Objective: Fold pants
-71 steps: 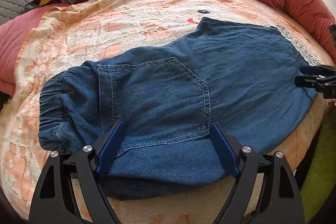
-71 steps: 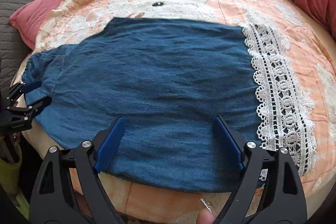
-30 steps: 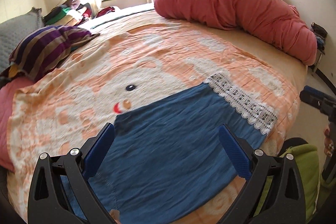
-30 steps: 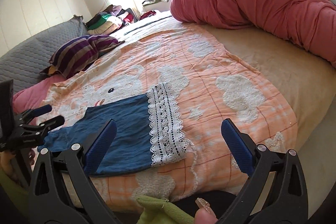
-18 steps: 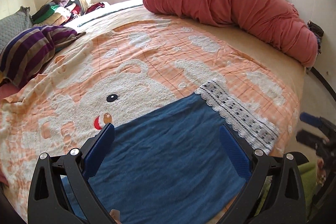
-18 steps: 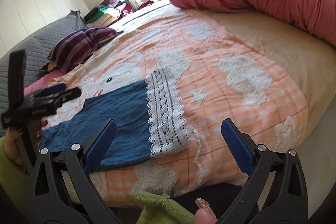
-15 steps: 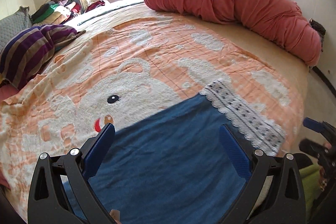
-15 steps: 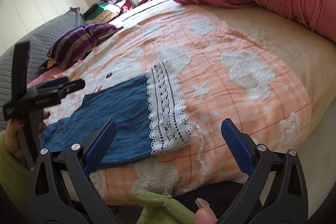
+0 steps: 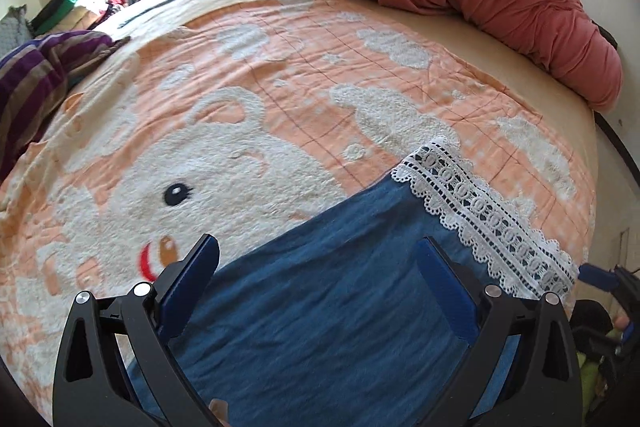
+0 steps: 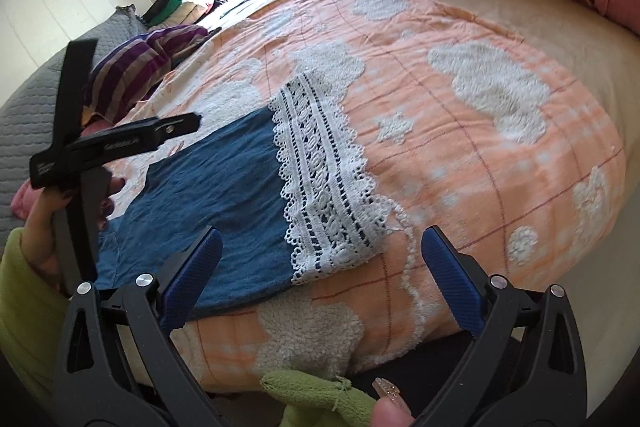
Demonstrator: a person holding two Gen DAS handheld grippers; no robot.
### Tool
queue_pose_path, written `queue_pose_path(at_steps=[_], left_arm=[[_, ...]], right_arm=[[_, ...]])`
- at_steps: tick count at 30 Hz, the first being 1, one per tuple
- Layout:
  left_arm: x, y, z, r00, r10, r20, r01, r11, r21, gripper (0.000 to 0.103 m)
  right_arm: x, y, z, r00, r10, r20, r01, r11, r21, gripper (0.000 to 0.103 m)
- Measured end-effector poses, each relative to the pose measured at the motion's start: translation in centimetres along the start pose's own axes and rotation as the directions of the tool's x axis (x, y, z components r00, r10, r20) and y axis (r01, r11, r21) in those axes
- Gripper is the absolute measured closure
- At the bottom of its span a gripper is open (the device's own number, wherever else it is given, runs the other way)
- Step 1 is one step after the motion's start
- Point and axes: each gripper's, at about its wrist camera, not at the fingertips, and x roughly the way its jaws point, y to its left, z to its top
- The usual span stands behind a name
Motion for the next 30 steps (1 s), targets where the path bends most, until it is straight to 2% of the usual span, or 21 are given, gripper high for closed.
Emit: queue_pose_path(at_steps=[11, 22, 25, 26, 27, 28, 30], left_arm=[[3.8, -1.9, 3.0, 0.999, -0.050, -0.010, 0.050, 0.997, 0.054, 0.004], [6.6, -2.8, 3.5, 0.993, -0.102, -0.054, 0.105, 0.993, 0.061, 0.005], [7.1, -2.5, 3.3, 0.988, -0.144, -0.062, 0.146, 0.989, 0.029, 0.006], [7.3, -2.5, 3.3, 0.986, -0.152, -0.064, 0.153, 0.988, 0.022, 0.007], [7.4, -2.6, 3.3, 0.986, -0.154, -0.066, 0.156, 0.988, 0.021, 0.012], [7.6, -2.6, 3.3, 0.985, -0.161, -0.069, 0.162, 0.987, 0.021, 0.023], [8.0, -2.5, 3.3, 0.979, -0.186, -0.081, 0.188, 0.982, 0.007, 0.028]], right_arm=[[2.1, -0.3, -0.2, 0.999, -0.020, -0.048, 0.022, 0.999, 0.034, 0.009], [2.7, 0.1, -0.1, 0.999, -0.031, -0.021, 0.032, 0.999, 0.039, 0.009], [2.8, 0.0, 0.1, 1.000, -0.025, -0.015, 0.026, 0.999, 0.045, 0.009], [2.8, 0.0, 0.1, 1.000, -0.024, -0.012, 0.024, 0.999, 0.045, 0.009], [2.8, 0.1, 0.1, 1.000, -0.022, -0.014, 0.023, 0.999, 0.042, 0.009], [2.7, 0.1, 0.0, 1.000, -0.021, -0.013, 0.022, 0.999, 0.040, 0.009], [2.5, 0.3, -0.1, 1.000, -0.011, -0.003, 0.011, 0.999, 0.036, 0.010]])
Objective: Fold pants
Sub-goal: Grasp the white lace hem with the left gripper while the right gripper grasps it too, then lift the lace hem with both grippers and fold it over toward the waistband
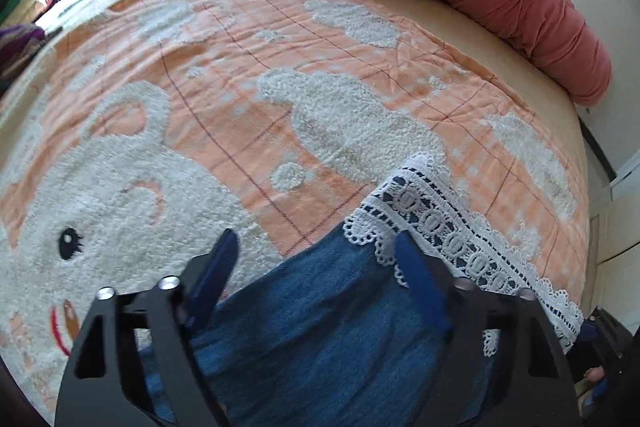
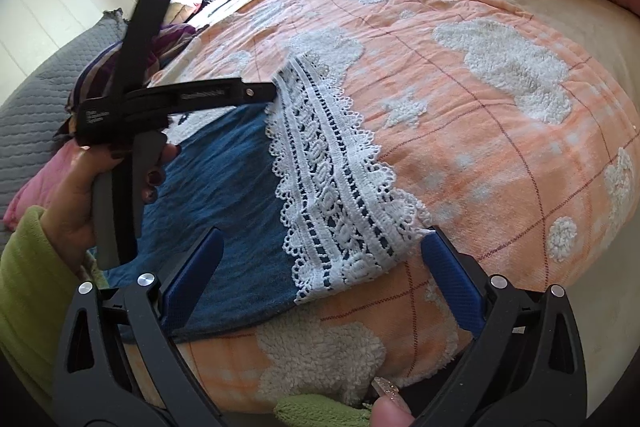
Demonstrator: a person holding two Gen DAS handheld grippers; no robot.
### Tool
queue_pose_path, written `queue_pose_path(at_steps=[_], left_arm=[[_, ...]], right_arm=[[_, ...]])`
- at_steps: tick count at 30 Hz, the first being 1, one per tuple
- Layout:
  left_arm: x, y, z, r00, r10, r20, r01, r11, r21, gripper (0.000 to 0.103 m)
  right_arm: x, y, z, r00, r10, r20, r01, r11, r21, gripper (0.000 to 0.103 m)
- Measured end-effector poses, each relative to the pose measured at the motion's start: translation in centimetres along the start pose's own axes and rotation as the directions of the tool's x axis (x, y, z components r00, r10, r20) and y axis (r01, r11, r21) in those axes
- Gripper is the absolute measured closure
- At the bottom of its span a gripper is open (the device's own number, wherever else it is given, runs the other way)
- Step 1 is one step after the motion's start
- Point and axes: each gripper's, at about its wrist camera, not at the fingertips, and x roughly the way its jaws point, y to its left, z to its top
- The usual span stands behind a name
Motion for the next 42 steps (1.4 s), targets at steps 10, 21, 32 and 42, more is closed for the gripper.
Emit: queue_pose_path(at_steps=[10, 21, 32, 42], left_arm=[[1.0, -0.1, -0.6, 0.996, -0.088, -0.012, 0.088, 0.996, -0.006, 0.056], [1.5, -1.0, -0.9, 0.993, -0.117, -0.003, 0.117, 0.993, -0.010, 0.072], [0.1, -0.4, -1.3, 0.991, -0.134, 0.027, 0.135, 0.989, -0.056, 0.091], [-3.2, 1.0, -2.4, 0.978, -0.180, 0.101, 0.192, 0.974, -0.118, 0.092]], right_arm=[[-0.2, -0.3, 0.0, 0.999, 0.038, 0.021, -0.038, 0.999, 0.024, 0.036], [0.8, 0.1, 0.4, 0.998, 0.065, -0.009, -0.064, 0.998, 0.013, 0.065], [1.1, 0.8, 0.5, 0.987, 0.161, -0.016, -0.161, 0.987, -0.017, 0.082], [0.3, 2.6, 0.4, 0.968, 0.247, 0.044, -0.241, 0.964, -0.116, 0.083]])
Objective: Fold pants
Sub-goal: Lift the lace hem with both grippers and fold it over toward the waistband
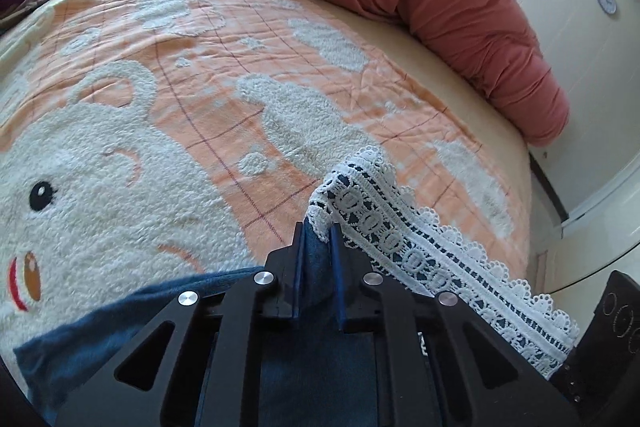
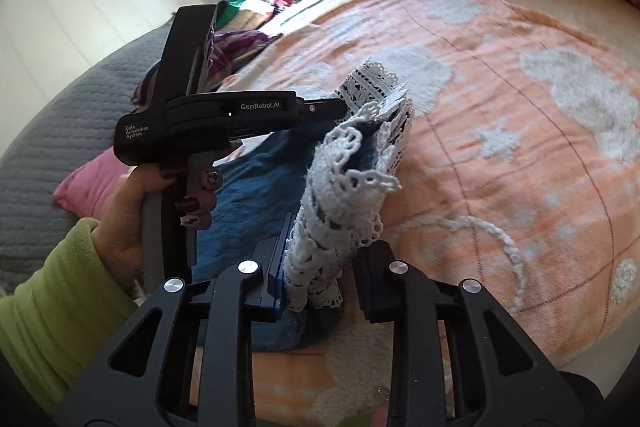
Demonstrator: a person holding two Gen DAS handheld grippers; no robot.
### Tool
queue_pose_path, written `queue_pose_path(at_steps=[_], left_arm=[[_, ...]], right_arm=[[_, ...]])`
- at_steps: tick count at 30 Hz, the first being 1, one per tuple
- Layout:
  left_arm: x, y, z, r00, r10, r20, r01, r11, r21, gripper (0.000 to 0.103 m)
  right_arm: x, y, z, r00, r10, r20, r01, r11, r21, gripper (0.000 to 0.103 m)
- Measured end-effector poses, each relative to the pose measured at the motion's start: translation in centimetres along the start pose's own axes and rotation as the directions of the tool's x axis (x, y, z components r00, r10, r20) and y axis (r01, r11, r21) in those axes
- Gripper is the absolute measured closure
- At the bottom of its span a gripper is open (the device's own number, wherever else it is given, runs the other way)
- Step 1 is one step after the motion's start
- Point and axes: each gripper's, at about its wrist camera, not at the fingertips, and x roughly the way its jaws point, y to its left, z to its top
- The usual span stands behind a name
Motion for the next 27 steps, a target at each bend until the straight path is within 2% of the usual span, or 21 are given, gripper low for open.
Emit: queue_pose_path(at_steps=[4, 8, 13, 17, 21, 27], left_arm=[[-2.4, 1.1, -0.6, 0.999, 0.006, 0.036, -0.005, 1.000, -0.013, 0.092], [-5.6, 3.2, -1.5, 0.997, 0.014, 0.079, -0.010, 0.998, -0.057, 0.092], [-9.6, 6.2, -3.5, 0.992, 0.049, 0.117, -0.034, 0.991, -0.127, 0.092], [-12.9, 9.6, -6.1, 0.986, 0.115, 0.118, -0.086, 0.971, -0.225, 0.091], [-15.4, 12.5, -8.6, 0.981, 0.125, 0.145, -0.074, 0.946, -0.316, 0.089], [-17.9, 15.3, -12.1, 0.970, 0.130, 0.207, -0.037, 0.915, -0.403, 0.079]], right_arm=[[-0.4, 2.7, -0.2, 1.000, 0.007, 0.021, -0.004, 0.993, -0.120, 0.084], [-0.3, 7.1, -0.6, 0.999, 0.030, 0.027, -0.021, 0.961, -0.276, 0.084], [1.8, 12.7, -1.7, 0.999, 0.032, -0.029, -0.042, 0.894, -0.446, 0.084], [4.2, 15.7, -3.1, 0.995, 0.028, -0.094, -0.073, 0.851, -0.520, 0.084], [6.2, 17.6, -5.3, 0.990, -0.025, -0.137, -0.062, 0.802, -0.594, 0.084], [6.7, 19.3, -7.6, 0.989, -0.099, -0.114, -0.012, 0.702, -0.712, 0.084]])
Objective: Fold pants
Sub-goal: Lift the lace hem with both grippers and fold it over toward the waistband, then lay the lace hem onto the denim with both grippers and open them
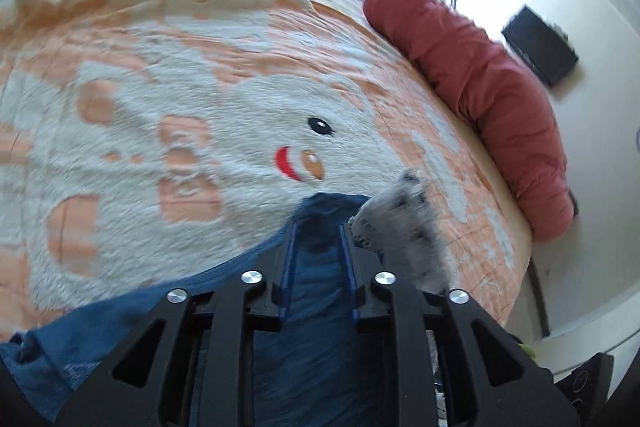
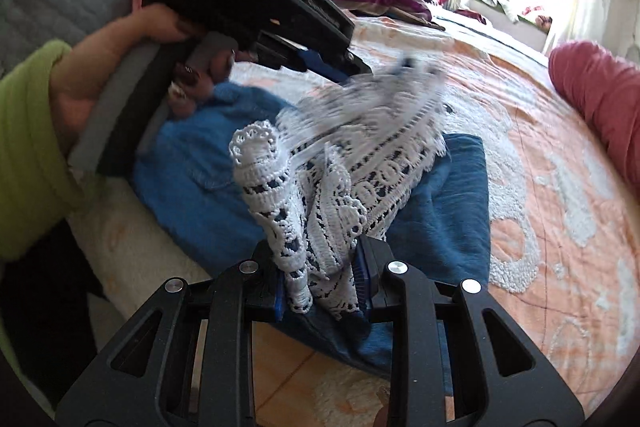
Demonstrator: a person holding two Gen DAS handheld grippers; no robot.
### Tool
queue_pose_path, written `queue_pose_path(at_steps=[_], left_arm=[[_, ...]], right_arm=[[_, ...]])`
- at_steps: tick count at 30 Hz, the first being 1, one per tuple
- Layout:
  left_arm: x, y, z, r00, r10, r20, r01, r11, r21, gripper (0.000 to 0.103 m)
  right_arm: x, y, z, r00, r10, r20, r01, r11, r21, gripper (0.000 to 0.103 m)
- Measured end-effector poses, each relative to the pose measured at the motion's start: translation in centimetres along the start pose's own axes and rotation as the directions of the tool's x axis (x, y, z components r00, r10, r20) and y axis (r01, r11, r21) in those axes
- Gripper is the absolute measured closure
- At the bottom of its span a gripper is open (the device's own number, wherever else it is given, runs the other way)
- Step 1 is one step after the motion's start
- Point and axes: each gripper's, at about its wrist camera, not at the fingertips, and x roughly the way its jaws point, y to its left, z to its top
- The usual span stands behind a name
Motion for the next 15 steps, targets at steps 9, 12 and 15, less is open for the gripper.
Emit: queue_pose_path(at_steps=[9, 12, 15], left_arm=[[-1.6, 3.3, -1.2, 0.999, -0.006, 0.038, 0.008, 0.998, -0.064, 0.066], [-1.4, 3.0, -1.2, 1.000, -0.016, 0.023, 0.017, 0.999, -0.047, 0.056], [-1.2, 2.4, -1.4, 0.999, -0.040, 0.009, 0.040, 0.999, -0.036, 0.056]], right_arm=[[0.1, 3.3, -1.0, 0.999, 0.039, -0.010, -0.040, 0.989, -0.145, 0.071], [-0.9, 3.8, -1.2, 0.994, 0.108, -0.017, -0.109, 0.982, -0.153, 0.058], [-2.8, 3.0, -0.9, 0.986, 0.168, 0.023, -0.165, 0.982, -0.097, 0.054]])
